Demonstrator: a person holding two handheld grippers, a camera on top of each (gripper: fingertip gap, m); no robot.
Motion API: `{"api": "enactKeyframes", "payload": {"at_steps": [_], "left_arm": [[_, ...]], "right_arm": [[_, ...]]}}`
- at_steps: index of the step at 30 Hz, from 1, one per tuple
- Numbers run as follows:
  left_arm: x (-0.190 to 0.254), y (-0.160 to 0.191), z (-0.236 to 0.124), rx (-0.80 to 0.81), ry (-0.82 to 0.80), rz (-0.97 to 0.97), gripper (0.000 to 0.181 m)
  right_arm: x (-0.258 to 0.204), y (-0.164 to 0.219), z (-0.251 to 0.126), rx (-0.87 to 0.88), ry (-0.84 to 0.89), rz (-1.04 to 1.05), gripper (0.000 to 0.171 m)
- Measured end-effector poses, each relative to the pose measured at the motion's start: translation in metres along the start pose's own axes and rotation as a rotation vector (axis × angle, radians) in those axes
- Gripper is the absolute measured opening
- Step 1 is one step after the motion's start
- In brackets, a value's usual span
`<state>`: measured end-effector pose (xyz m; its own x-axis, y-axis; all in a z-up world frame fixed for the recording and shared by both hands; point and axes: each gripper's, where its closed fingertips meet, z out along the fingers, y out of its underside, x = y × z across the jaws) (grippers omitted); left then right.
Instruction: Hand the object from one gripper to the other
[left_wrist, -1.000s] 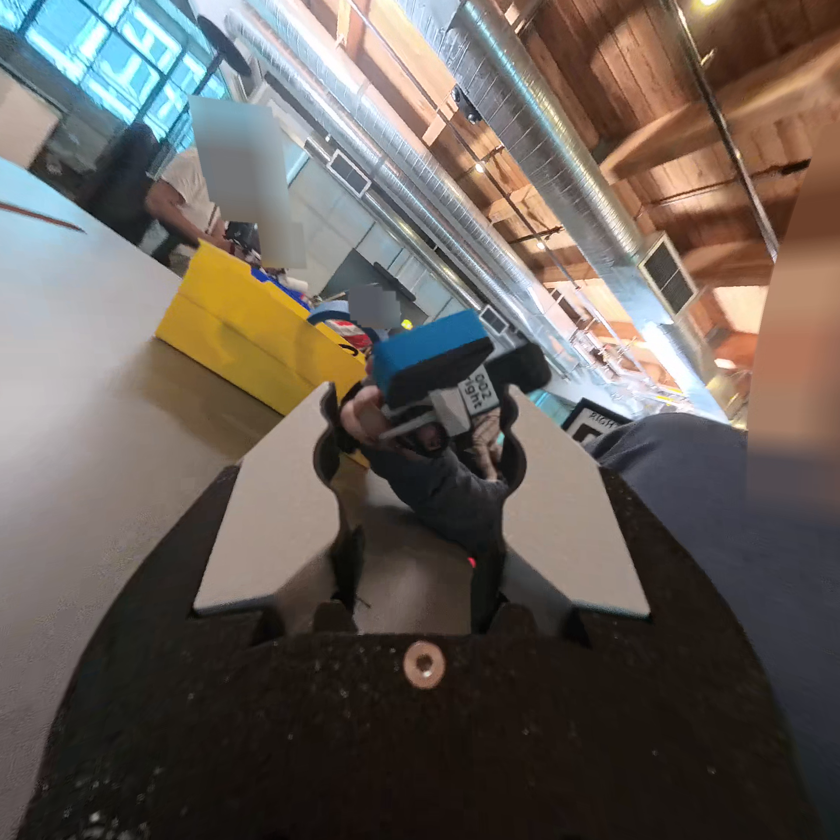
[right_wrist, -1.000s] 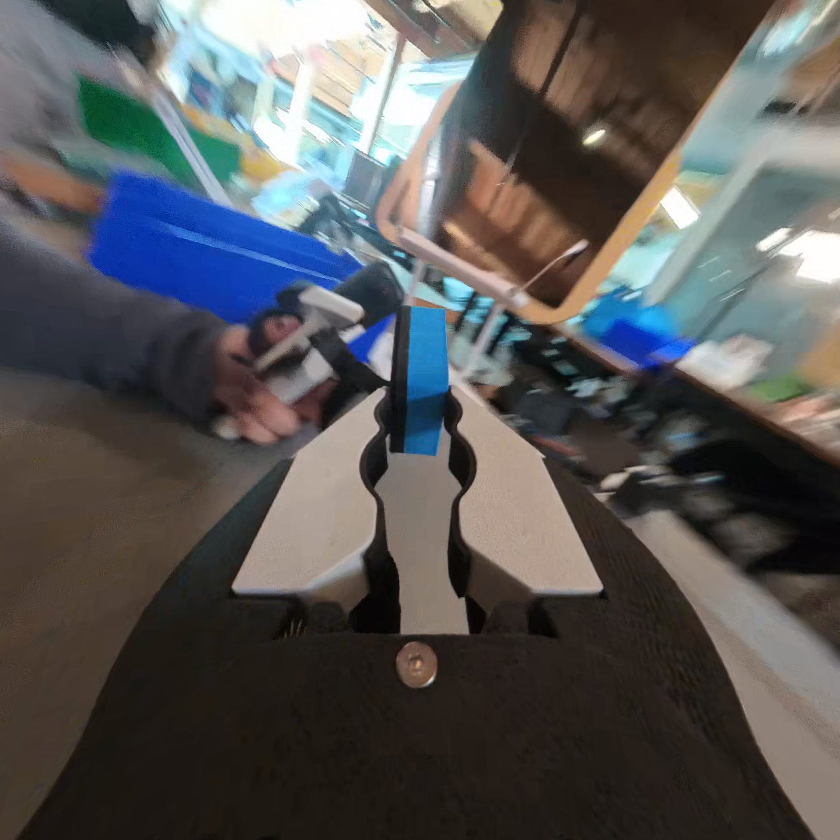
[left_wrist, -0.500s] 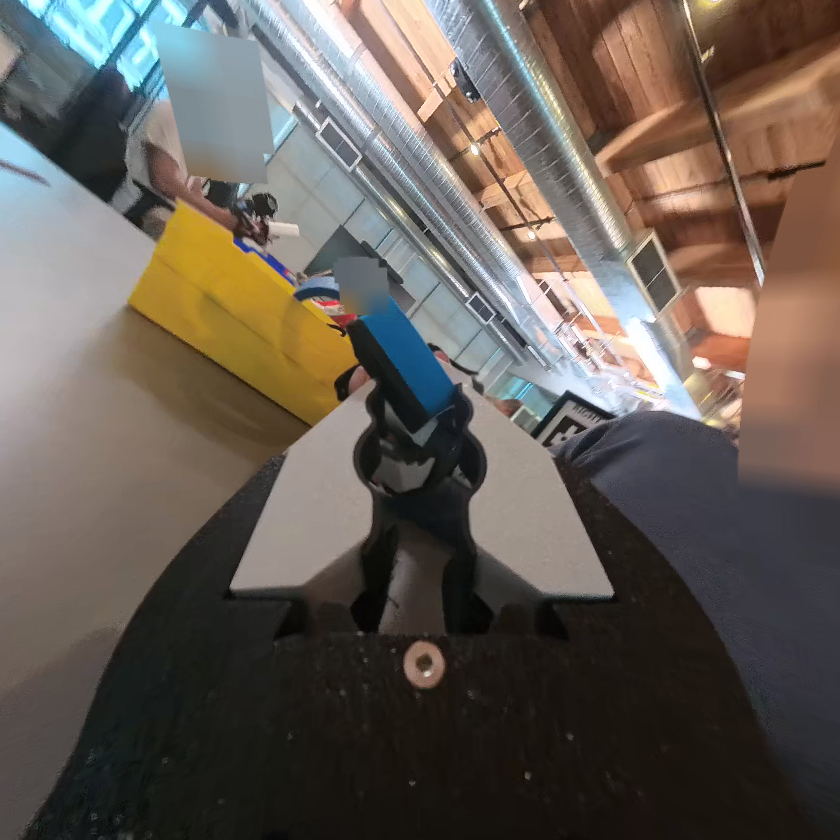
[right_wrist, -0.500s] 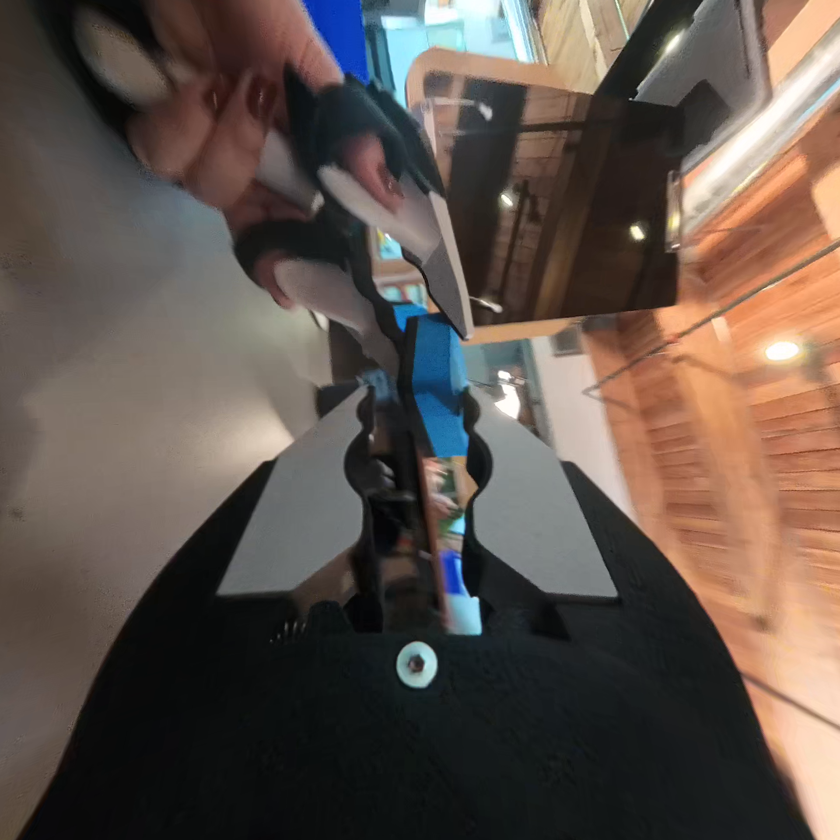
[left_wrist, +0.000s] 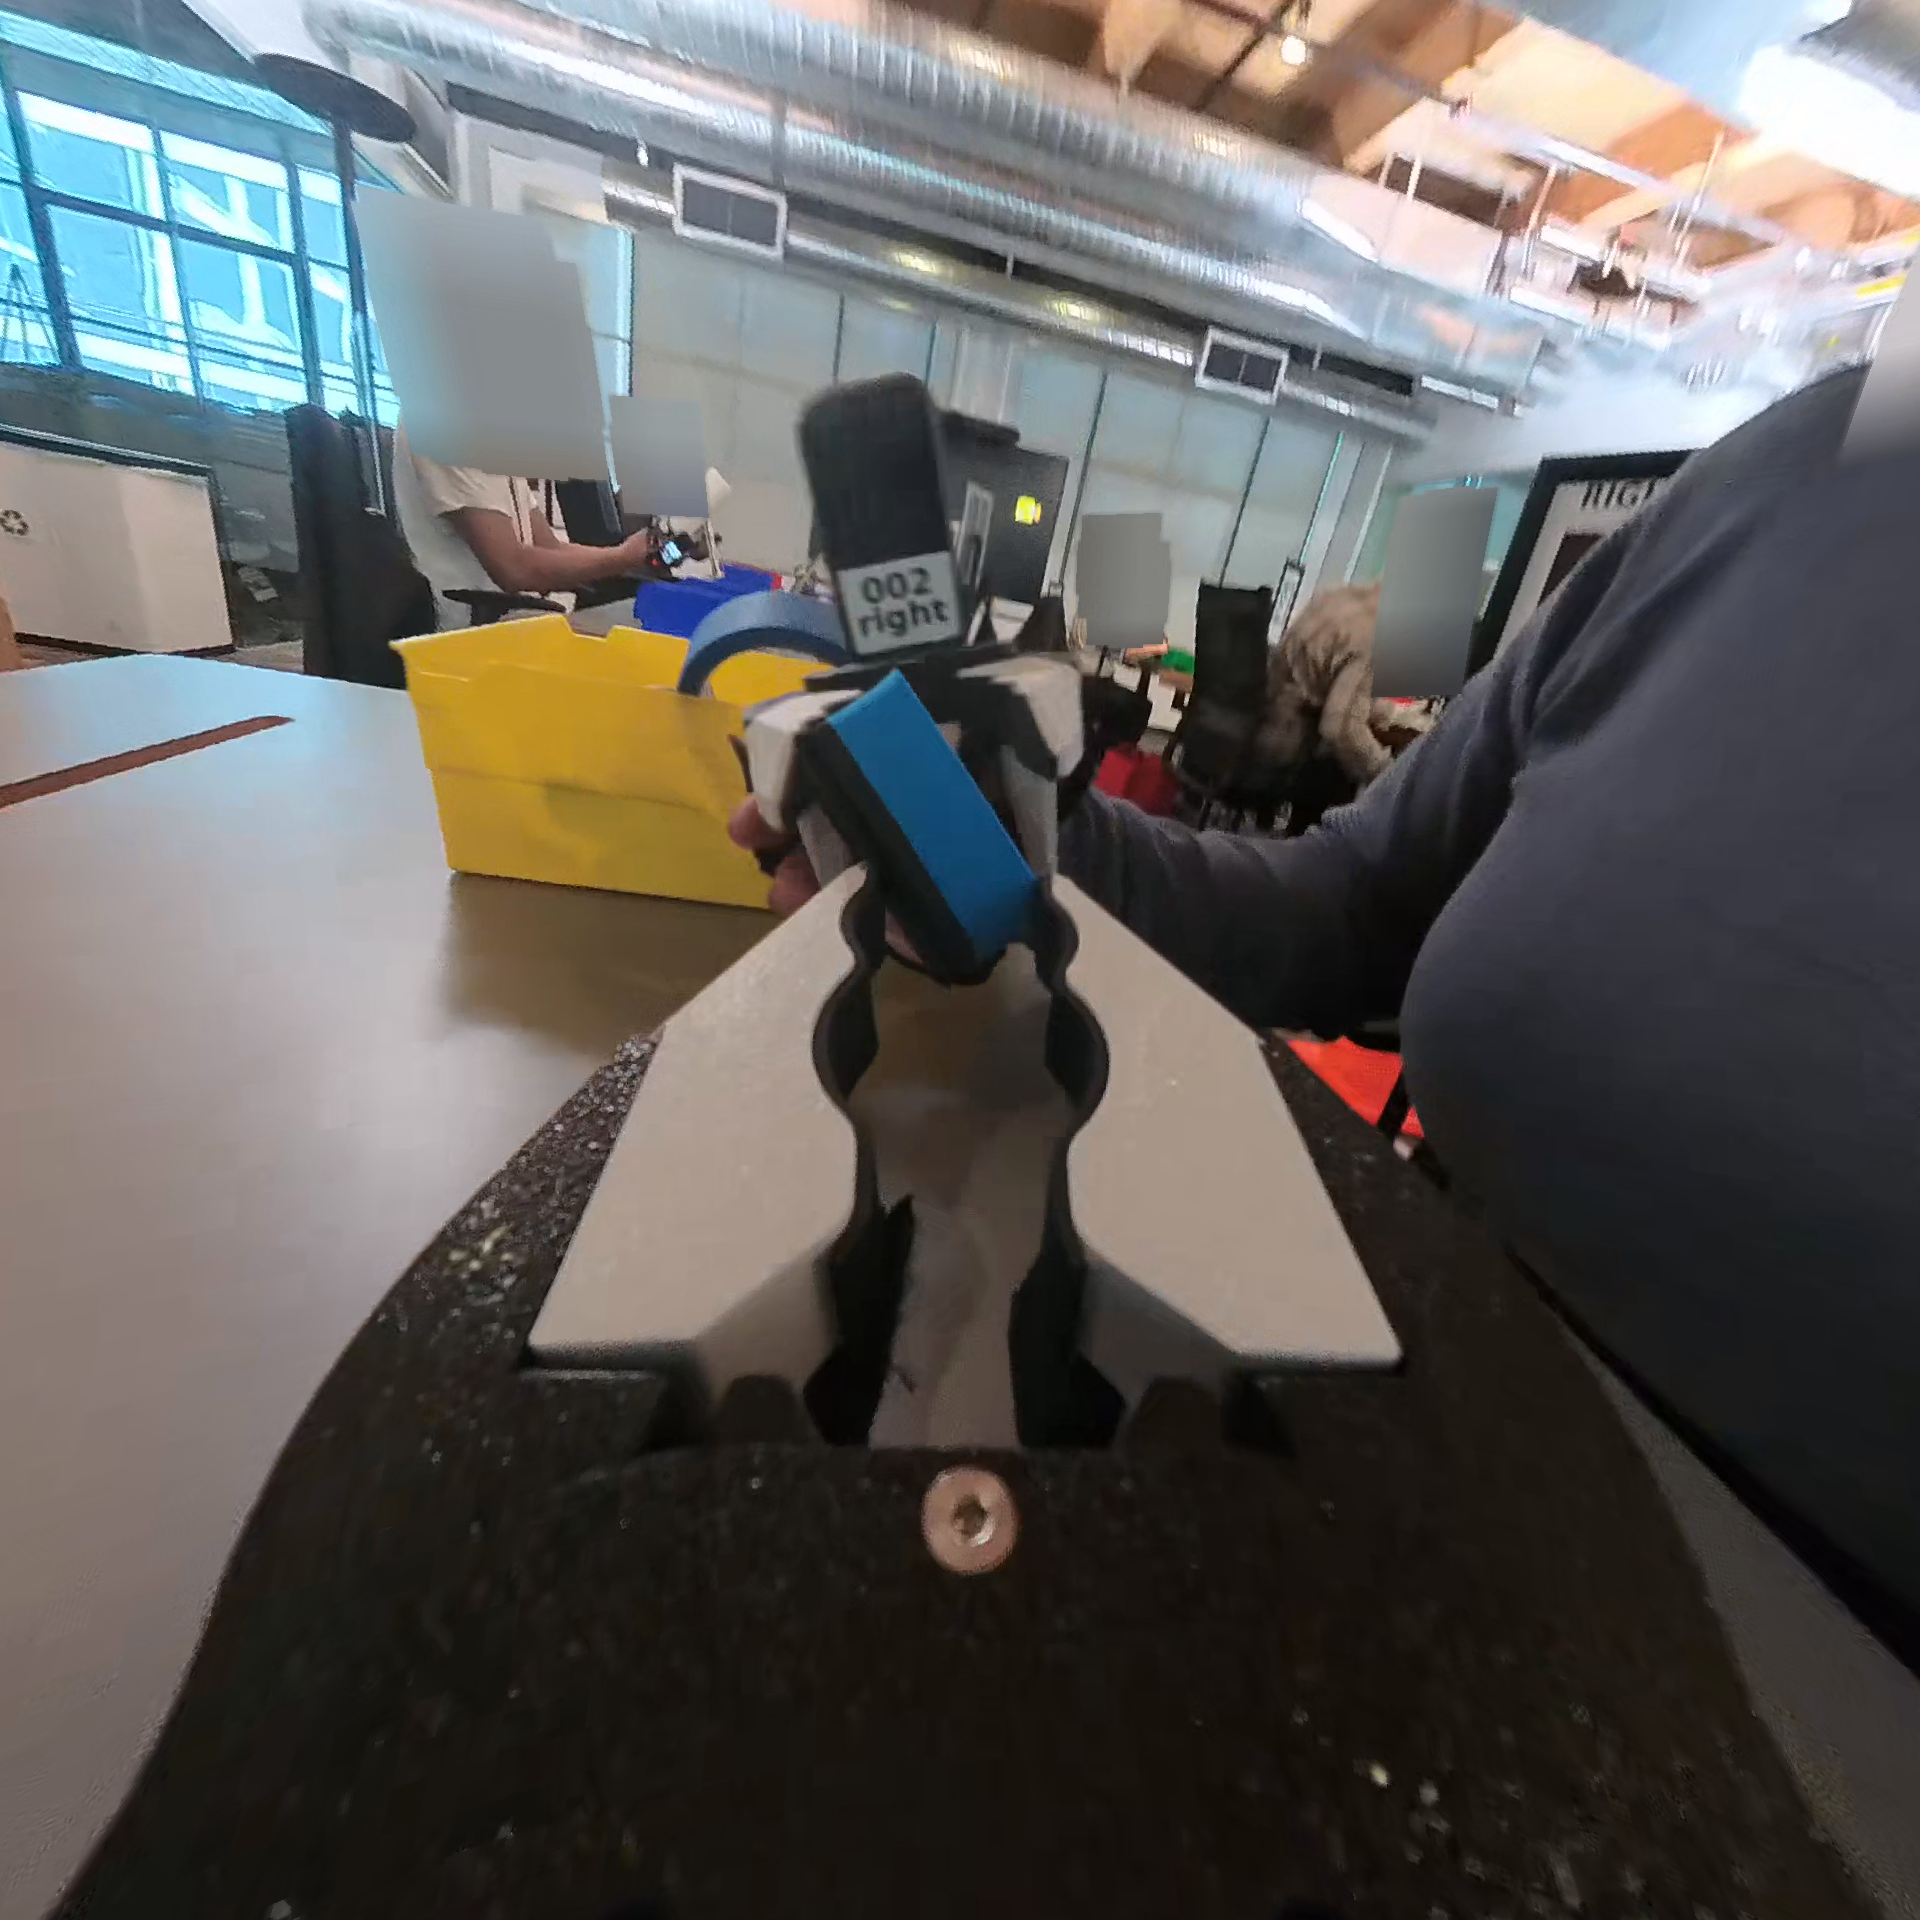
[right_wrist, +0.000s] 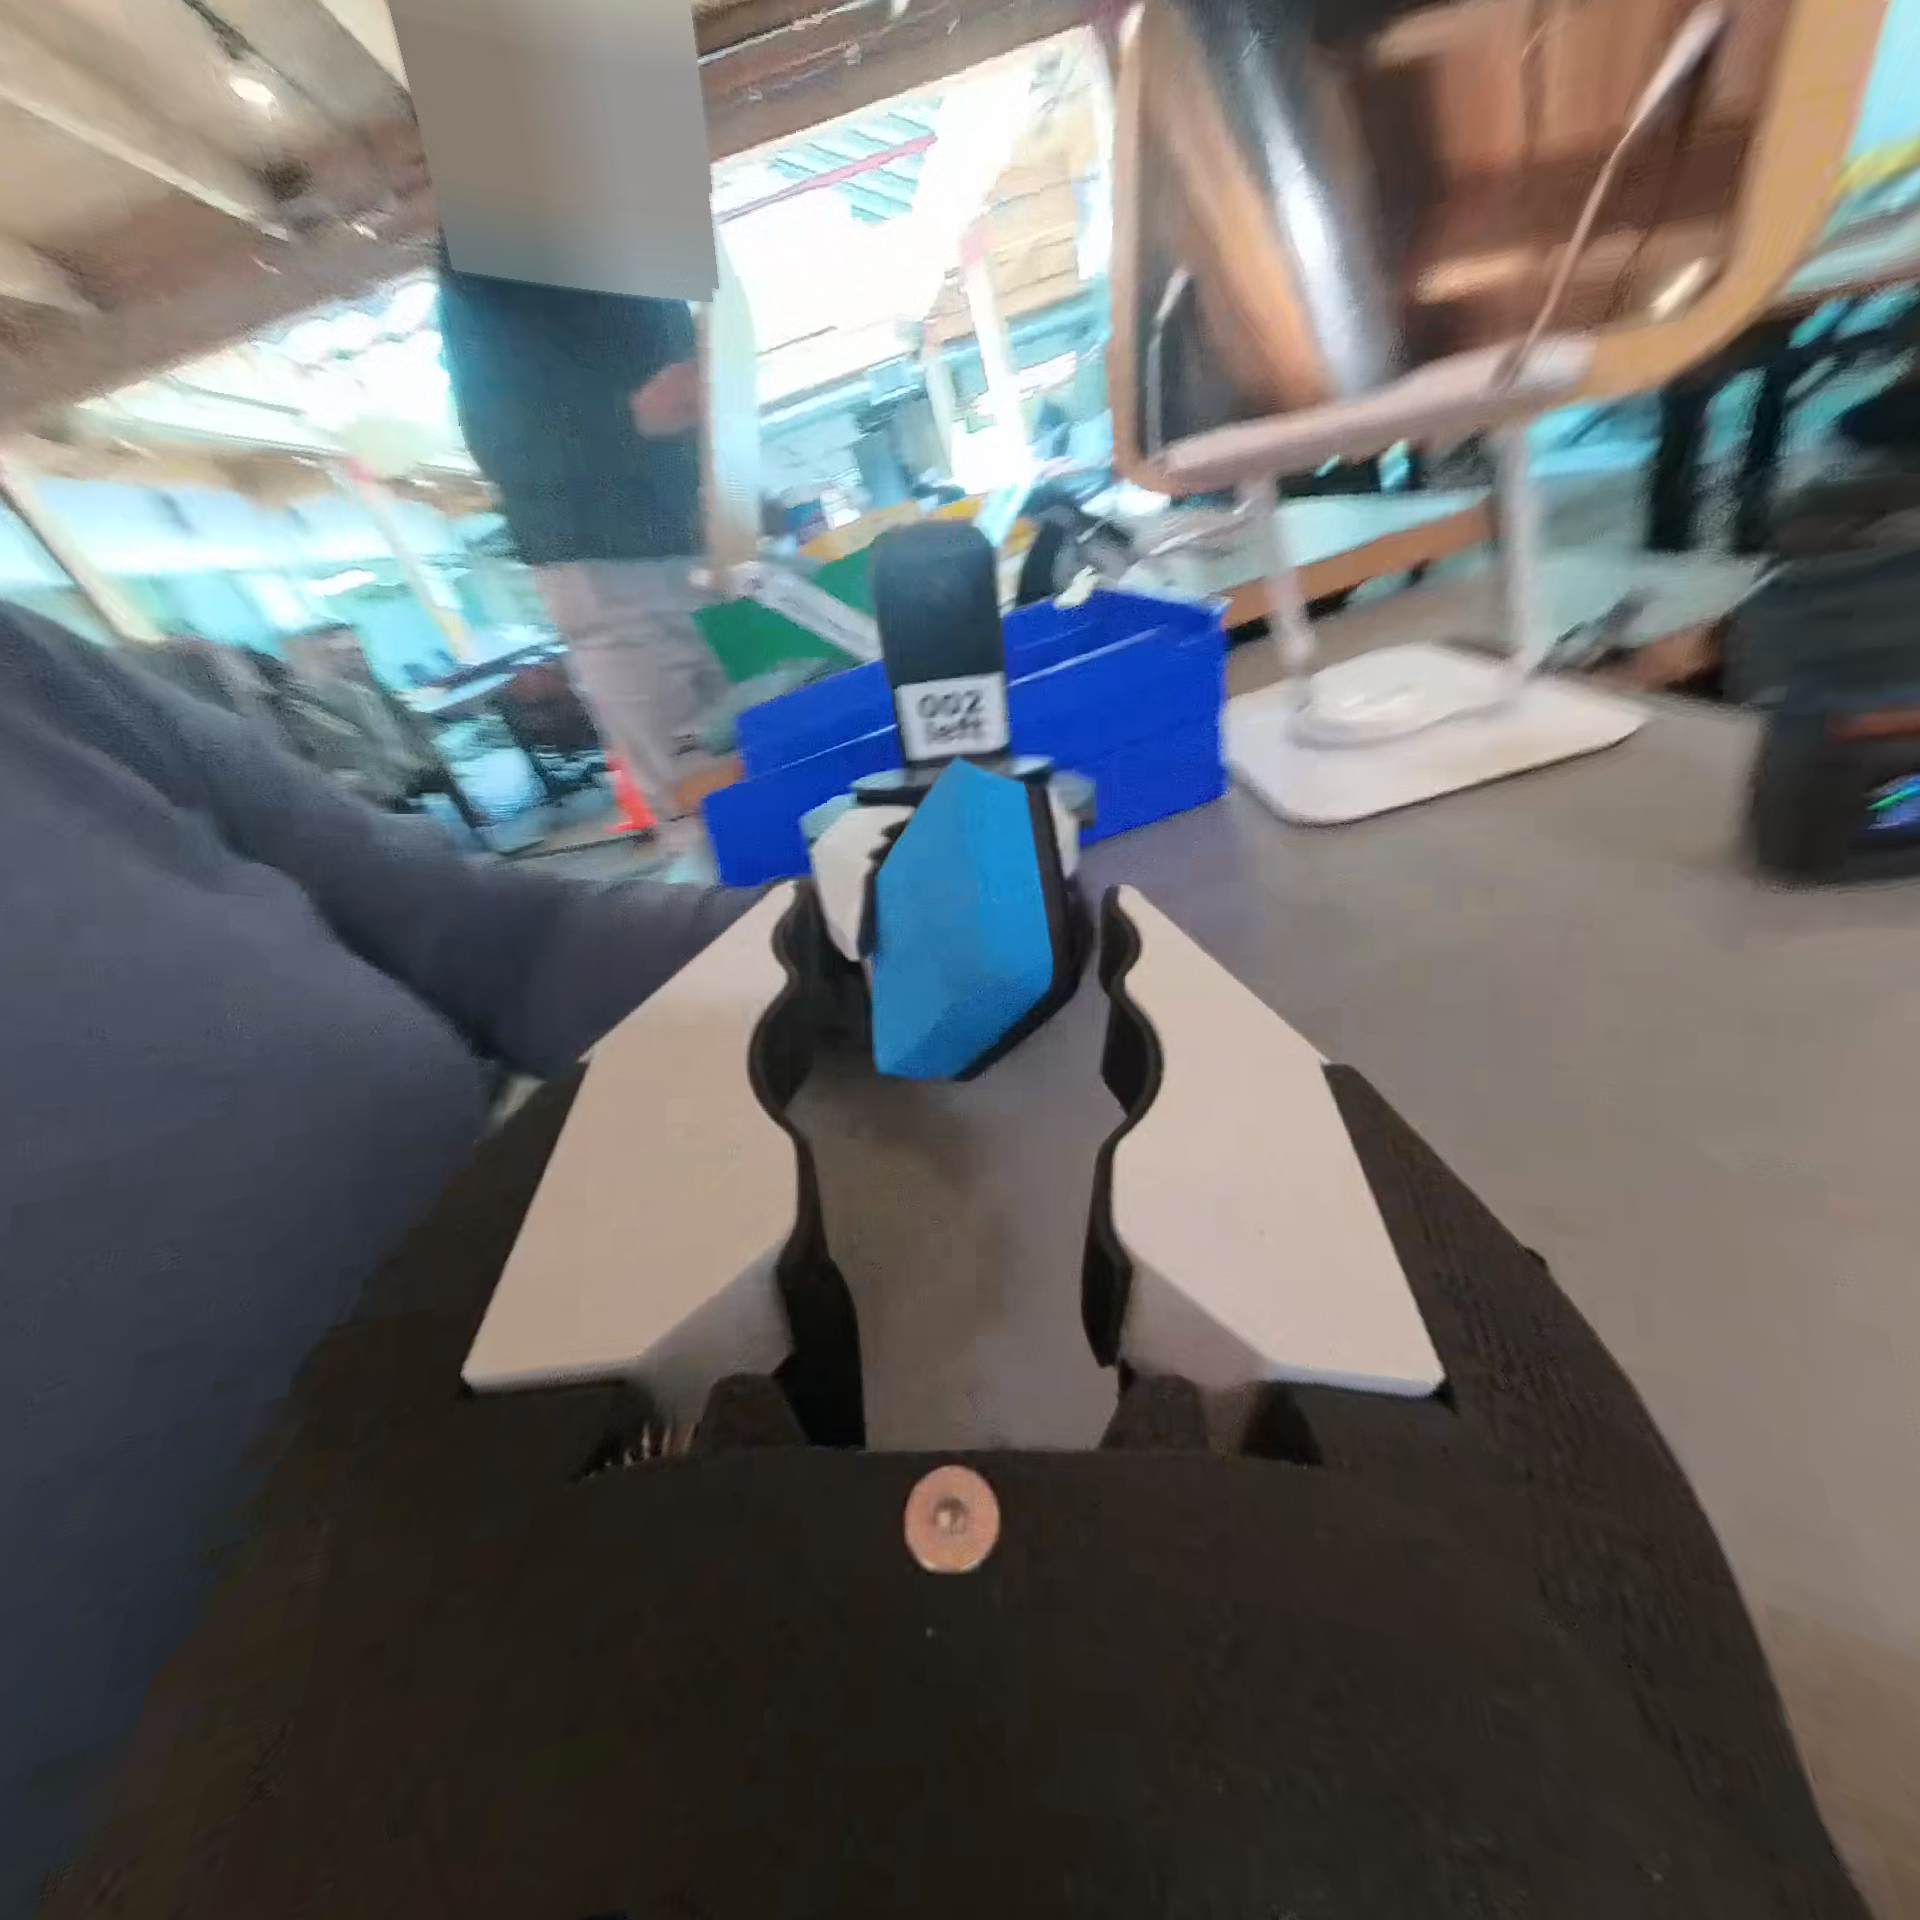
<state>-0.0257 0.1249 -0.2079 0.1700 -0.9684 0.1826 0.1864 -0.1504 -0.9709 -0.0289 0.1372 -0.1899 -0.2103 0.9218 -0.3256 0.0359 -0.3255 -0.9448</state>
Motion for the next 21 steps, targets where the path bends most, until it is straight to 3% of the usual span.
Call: {"api": "enactKeyframes", "payload": {"at_steps": [3, 6, 8, 12, 16, 18, 21], "left_arm": [[0.003, 0.003, 0.002, -0.024, 0.015, 0.010, 0.027], [-0.012, -0.004, -0.003, 0.030, -0.073, -0.029, 0.024], [-0.027, -0.010, -0.009, 0.083, -0.150, -0.066, 0.047], [-0.041, -0.020, -0.021, 0.176, -0.183, -0.153, 0.047], [-0.048, -0.022, -0.025, 0.202, -0.206, -0.199, 0.044], [-0.050, -0.021, -0.025, 0.197, -0.206, -0.211, 0.043], [-0.051, -0.020, -0.024, 0.192, -0.208, -0.222, 0.042]], "right_arm": [[0.002, 0.012, 0.001, -0.056, -0.016, 0.040, 0.028], [0.009, 0.002, -0.003, -0.019, 0.058, -0.053, 0.024], [0.015, -0.016, -0.009, 0.056, 0.173, -0.206, 0.023], [0.029, -0.056, -0.036, 0.151, 0.564, -0.592, 0.023], [0.038, -0.087, -0.081, -0.048, 1.052, -0.908, 0.023], [0.037, -0.101, -0.122, -0.163, 1.316, -0.950, 0.023], [0.029, -0.113, -0.188, -0.198, 1.588, -0.818, 0.024]]}}
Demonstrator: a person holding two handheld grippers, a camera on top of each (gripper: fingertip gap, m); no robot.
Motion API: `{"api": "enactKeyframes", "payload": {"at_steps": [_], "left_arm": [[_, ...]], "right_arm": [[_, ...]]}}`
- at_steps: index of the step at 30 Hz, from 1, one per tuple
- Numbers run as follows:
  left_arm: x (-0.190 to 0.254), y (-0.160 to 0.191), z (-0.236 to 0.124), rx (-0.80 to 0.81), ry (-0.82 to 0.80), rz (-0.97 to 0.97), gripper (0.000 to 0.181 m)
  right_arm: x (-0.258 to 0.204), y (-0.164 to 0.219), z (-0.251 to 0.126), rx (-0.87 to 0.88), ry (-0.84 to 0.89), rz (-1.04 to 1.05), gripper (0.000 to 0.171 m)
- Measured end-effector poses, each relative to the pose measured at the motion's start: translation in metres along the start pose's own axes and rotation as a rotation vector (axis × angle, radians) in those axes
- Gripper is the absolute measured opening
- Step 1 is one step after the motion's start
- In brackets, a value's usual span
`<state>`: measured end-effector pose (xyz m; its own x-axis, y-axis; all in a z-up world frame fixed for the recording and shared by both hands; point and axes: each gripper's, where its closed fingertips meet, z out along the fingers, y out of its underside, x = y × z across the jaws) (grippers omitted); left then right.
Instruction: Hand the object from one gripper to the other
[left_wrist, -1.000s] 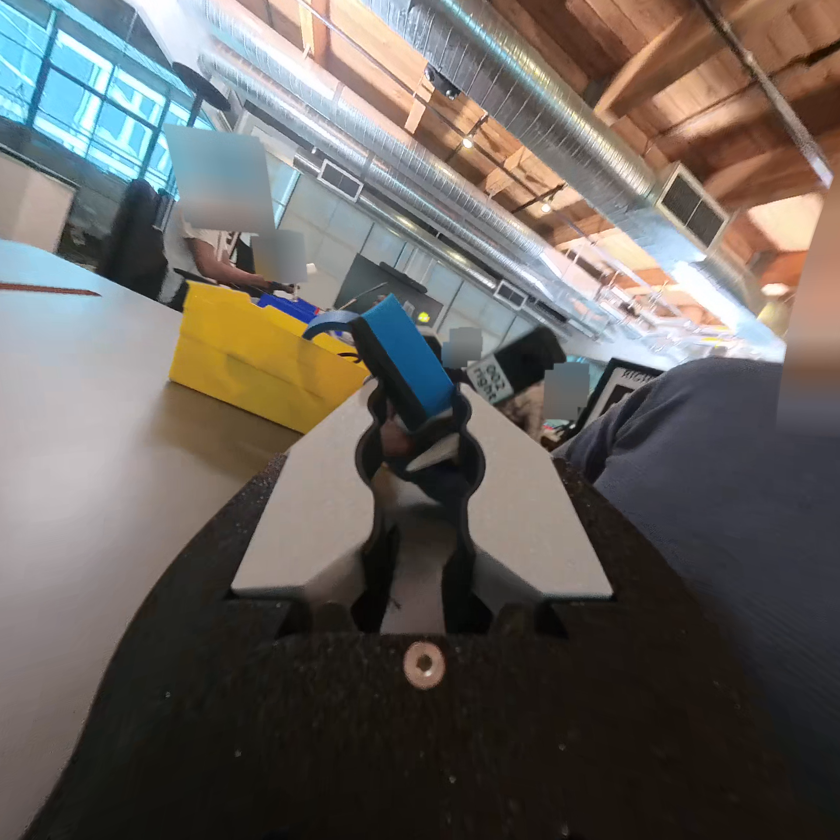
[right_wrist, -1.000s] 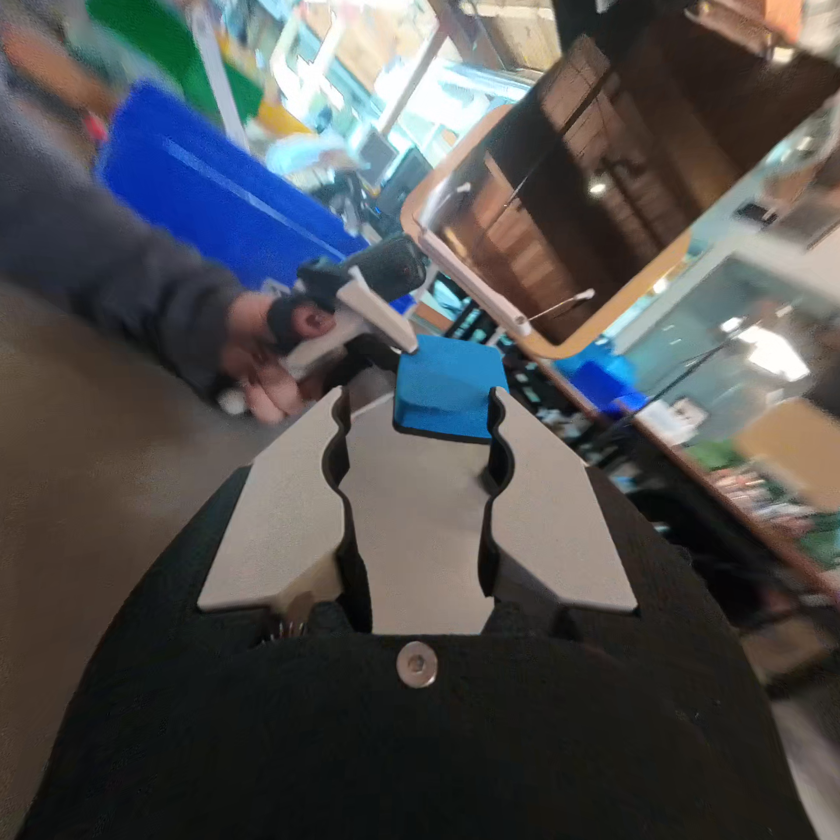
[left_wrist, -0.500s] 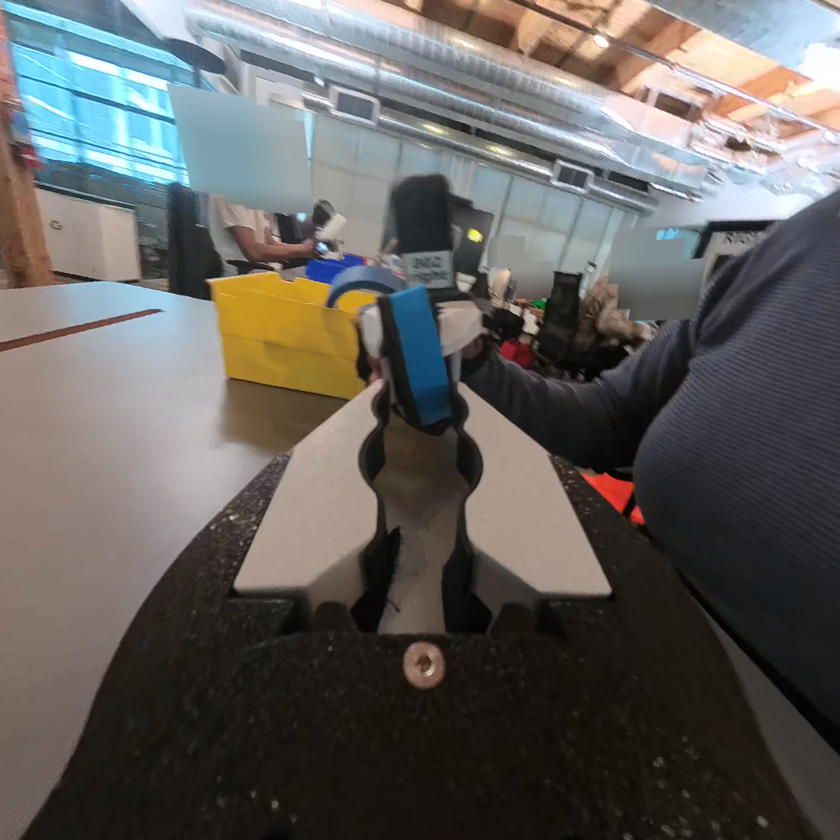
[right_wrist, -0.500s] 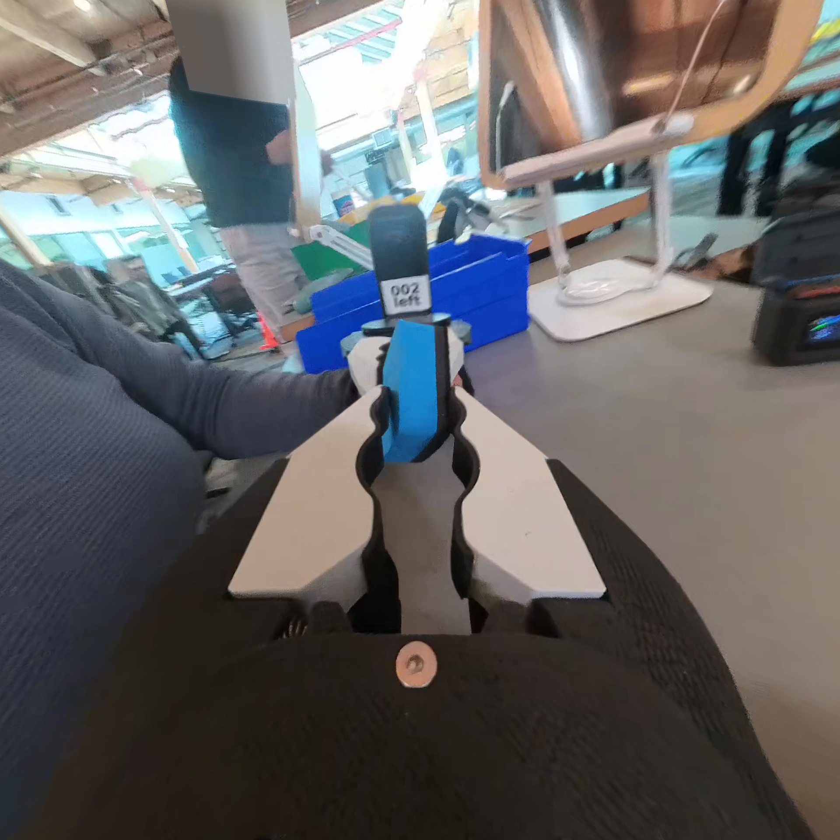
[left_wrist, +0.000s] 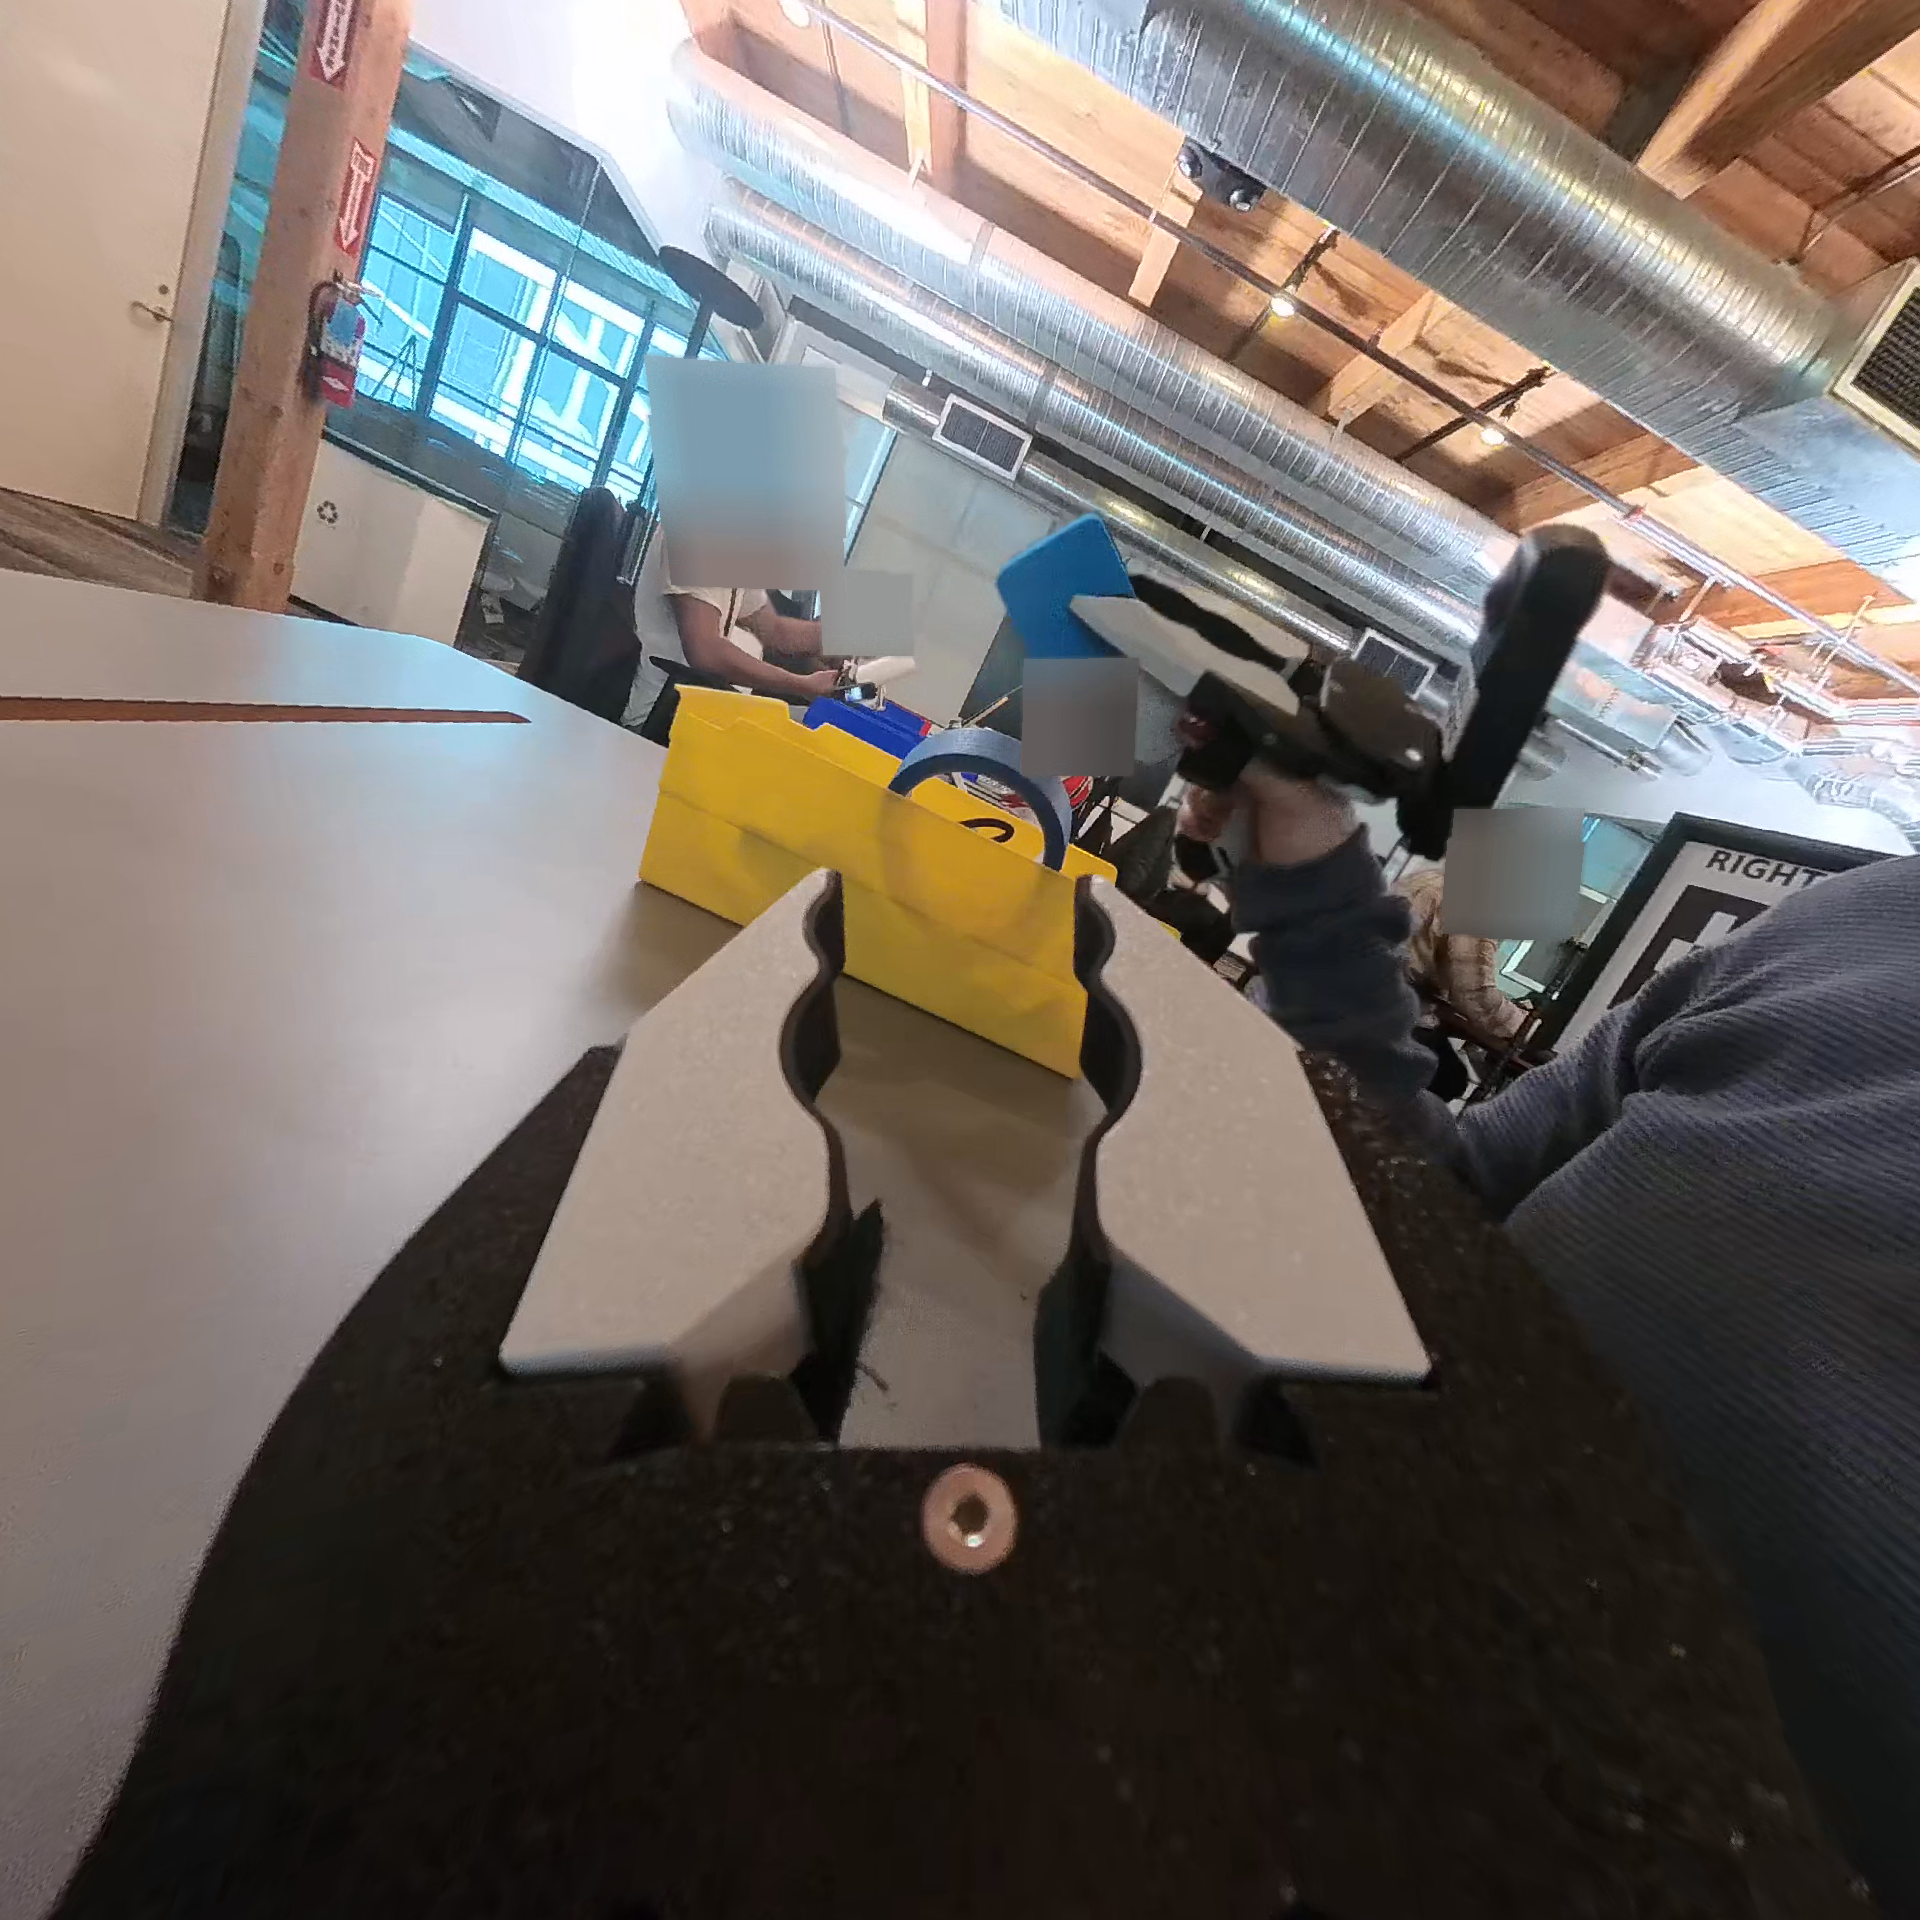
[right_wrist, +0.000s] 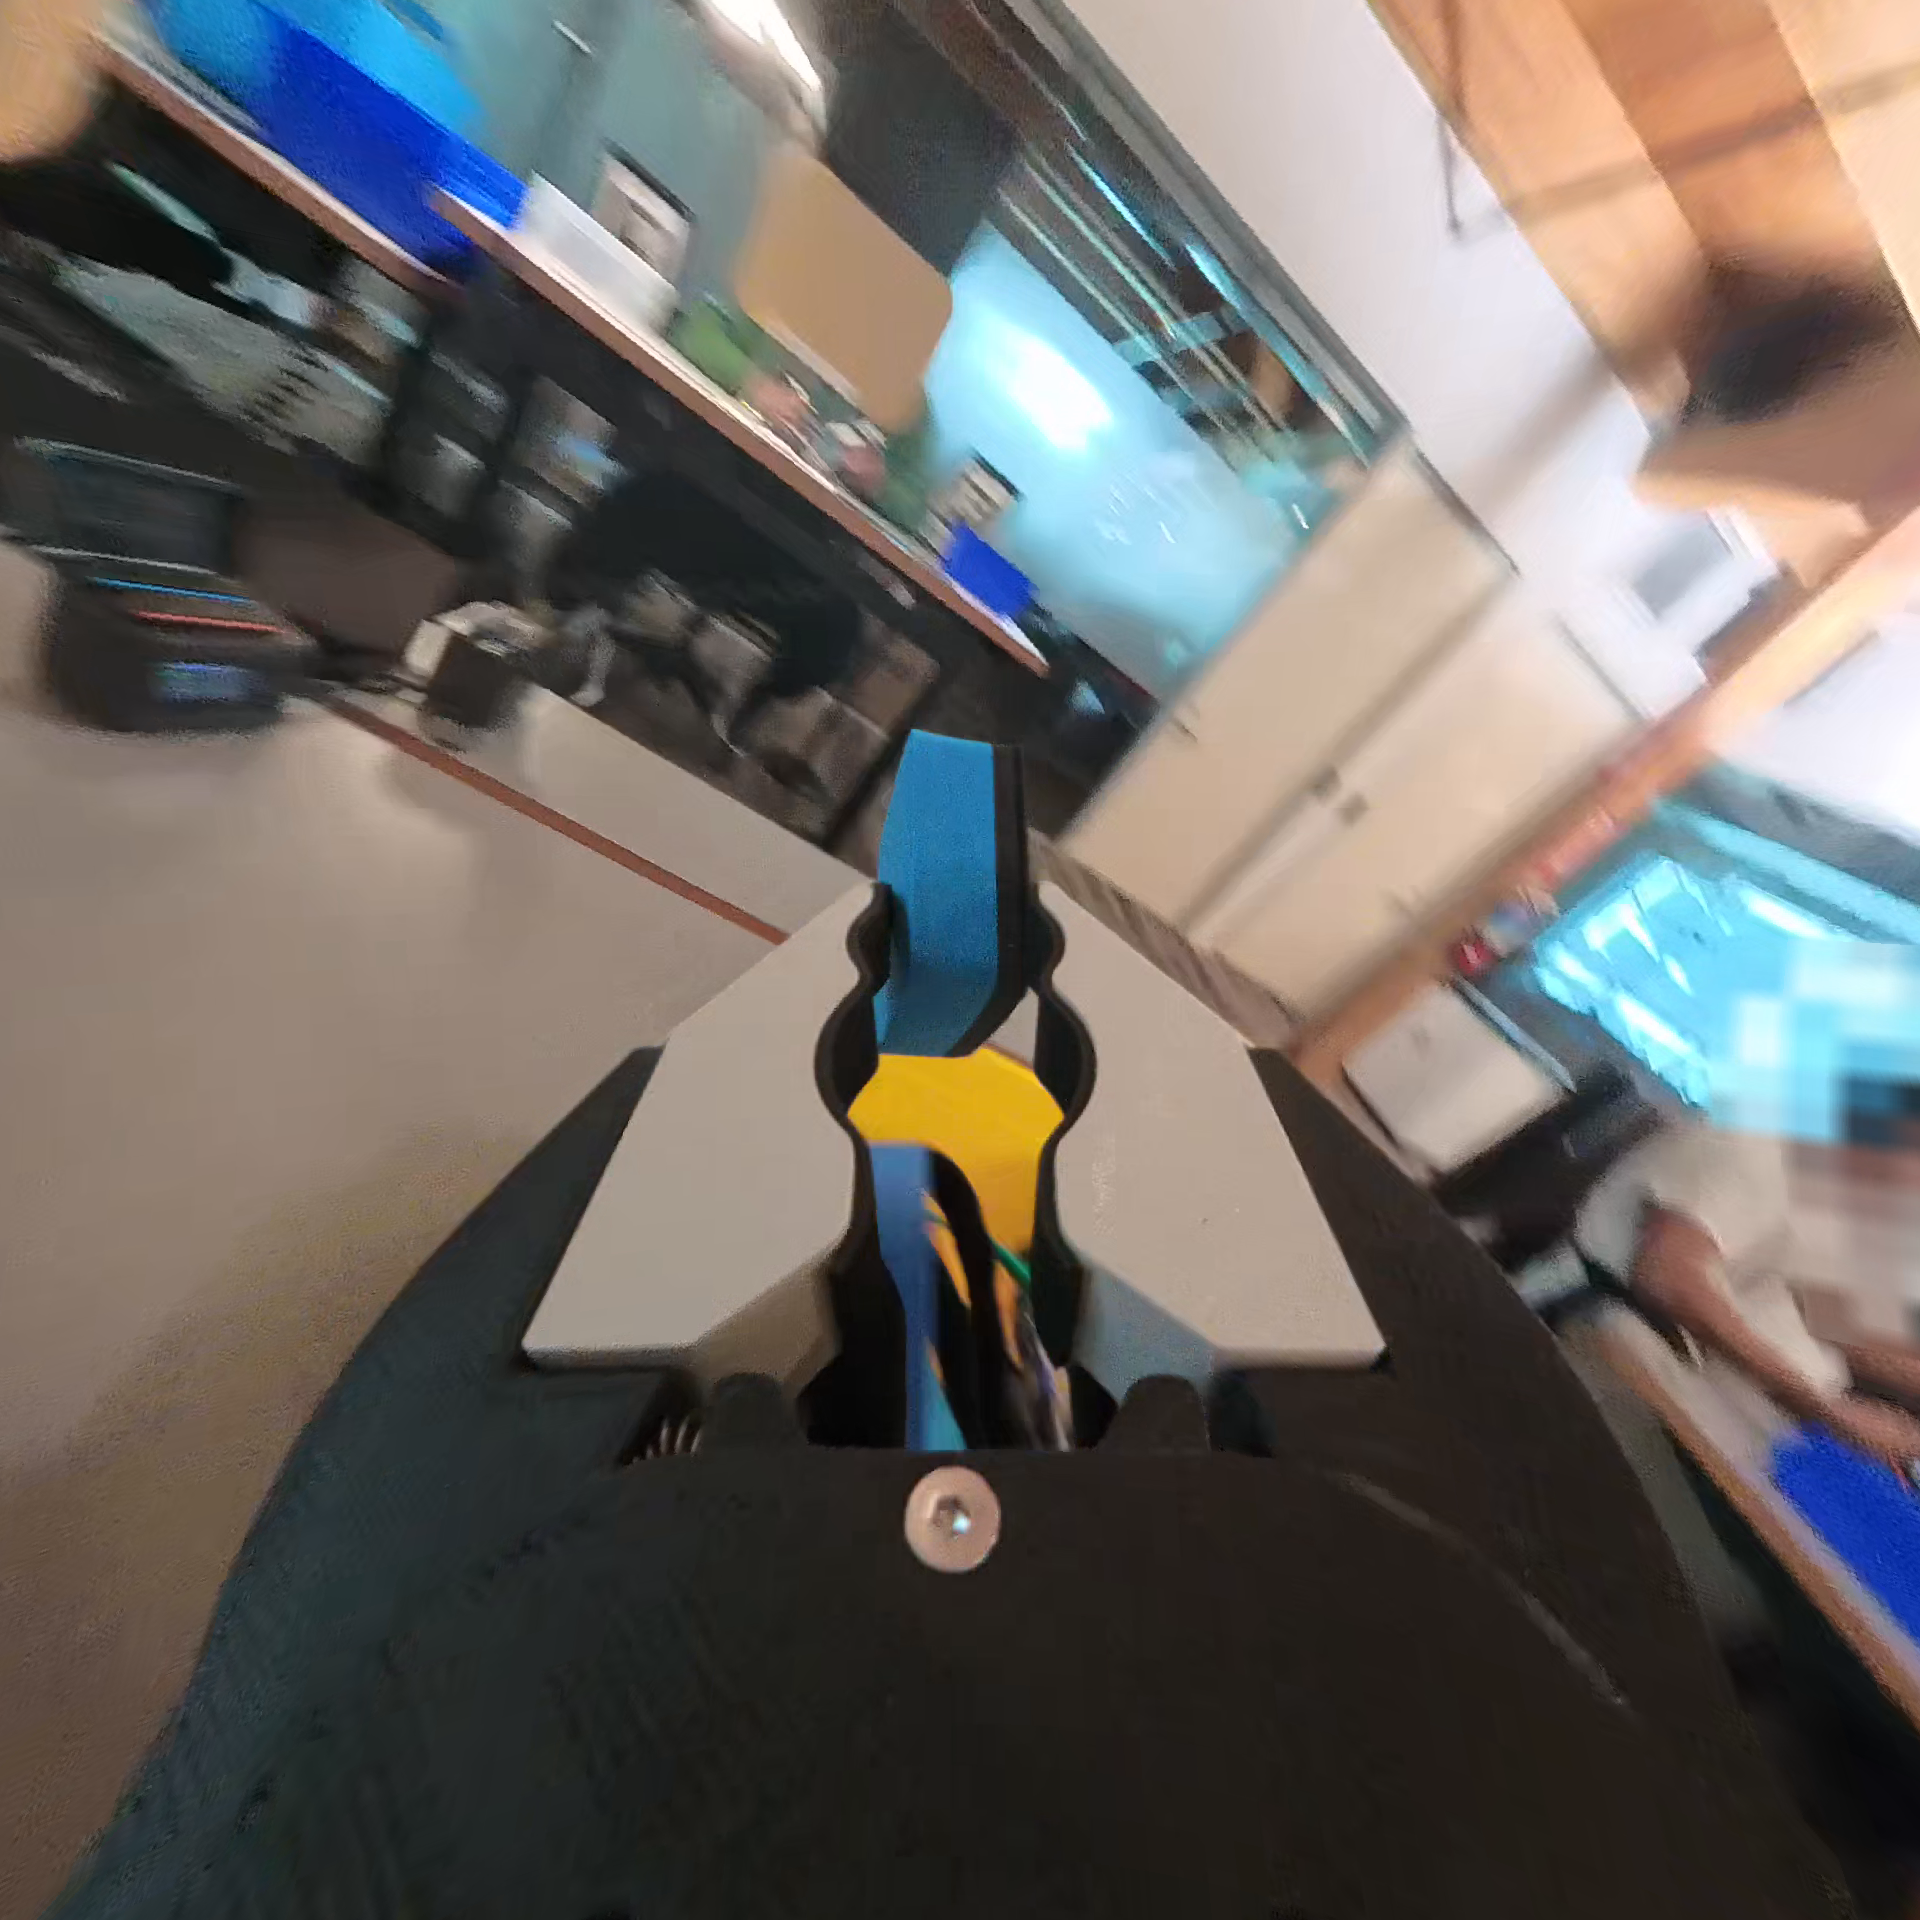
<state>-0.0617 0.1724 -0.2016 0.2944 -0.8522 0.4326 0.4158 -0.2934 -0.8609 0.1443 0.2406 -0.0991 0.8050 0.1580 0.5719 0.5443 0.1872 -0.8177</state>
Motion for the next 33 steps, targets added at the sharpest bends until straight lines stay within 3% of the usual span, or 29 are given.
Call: {"api": "enactKeyframes", "payload": {"at_steps": [5, 6, 9, 12, 14, 17, 20, 22, 24, 33], "left_arm": [[-0.002, 0.001, 0.000, -0.005, 0.000, -0.023, 0.039], [-0.002, 0.001, 0.001, -0.006, 0.001, -0.027, 0.039], [-0.003, 0.001, 0.001, -0.008, 0.002, -0.032, 0.038], [-0.003, 0.001, 0.001, -0.009, 0.004, -0.040, 0.037], [-0.003, 0.001, 0.001, -0.008, 0.004, -0.043, 0.037], [-0.003, 0.001, 0.001, -0.007, 0.006, -0.045, 0.034], [-0.002, -0.001, 0.000, 0.001, 0.010, -0.042, 0.022], [-0.001, -0.002, -0.001, 0.014, 0.011, -0.027, 0.004], [-0.001, -0.004, -0.002, 0.024, -0.003, -0.009, 0.000], [0.007, -0.004, 0.014, -0.057, -0.077, 0.048, 0.000]], "right_arm": [[0.066, 0.046, -0.009, -0.197, 0.182, 0.085, 0.024], [0.071, 0.050, -0.009, -0.198, 0.192, 0.098, 0.027], [0.068, 0.051, -0.005, -0.167, 0.144, 0.157, 0.060], [0.060, 0.041, -0.002, -0.118, 0.114, 0.151, 0.060], [0.042, 0.021, 0.001, -0.016, 0.054, 0.155, 0.048], [-0.013, -0.024, 0.002, 0.243, -0.126, 0.213, 0.002], [-0.090, -0.027, 0.012, 0.280, -0.358, 0.281, 0.000], [-0.127, -0.016, 0.017, 0.259, -0.443, 0.326, 0.000], [-0.152, -0.008, 0.015, 0.275, -0.507, 0.393, 0.000], [-0.179, 0.015, 0.022, 0.332, -0.422, 0.139, 0.000]]}}
